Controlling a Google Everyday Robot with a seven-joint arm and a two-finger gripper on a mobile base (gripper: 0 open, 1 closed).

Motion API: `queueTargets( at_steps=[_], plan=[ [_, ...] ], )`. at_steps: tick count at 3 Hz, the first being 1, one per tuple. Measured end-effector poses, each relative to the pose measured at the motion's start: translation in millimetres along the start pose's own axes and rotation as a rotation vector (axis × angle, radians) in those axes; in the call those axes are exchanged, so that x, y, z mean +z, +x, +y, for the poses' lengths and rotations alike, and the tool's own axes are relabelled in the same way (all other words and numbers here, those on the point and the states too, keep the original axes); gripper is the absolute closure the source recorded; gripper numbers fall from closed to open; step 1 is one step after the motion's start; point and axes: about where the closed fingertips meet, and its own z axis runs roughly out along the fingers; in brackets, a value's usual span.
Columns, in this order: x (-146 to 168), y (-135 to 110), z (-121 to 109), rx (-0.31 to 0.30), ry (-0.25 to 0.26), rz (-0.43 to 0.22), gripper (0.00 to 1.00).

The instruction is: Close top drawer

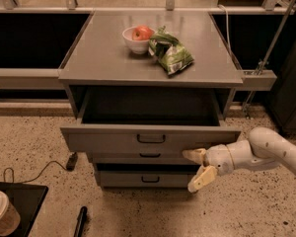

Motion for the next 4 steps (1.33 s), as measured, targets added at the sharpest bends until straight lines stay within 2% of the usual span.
queueTargets(
  at_steps=[1, 2, 3, 4],
  plan=[
    [-2, -31, -9, -0.062, 0.083, -0.042, 0.0],
    [-26, -66, 1, -0.146, 0.254, -0.013, 0.0],
    [-41, -94, -5, -0.191, 0.355, 0.004, 0.0],
    [-41, -95, -7, -0.193, 0.357, 0.002, 0.0]
  ],
)
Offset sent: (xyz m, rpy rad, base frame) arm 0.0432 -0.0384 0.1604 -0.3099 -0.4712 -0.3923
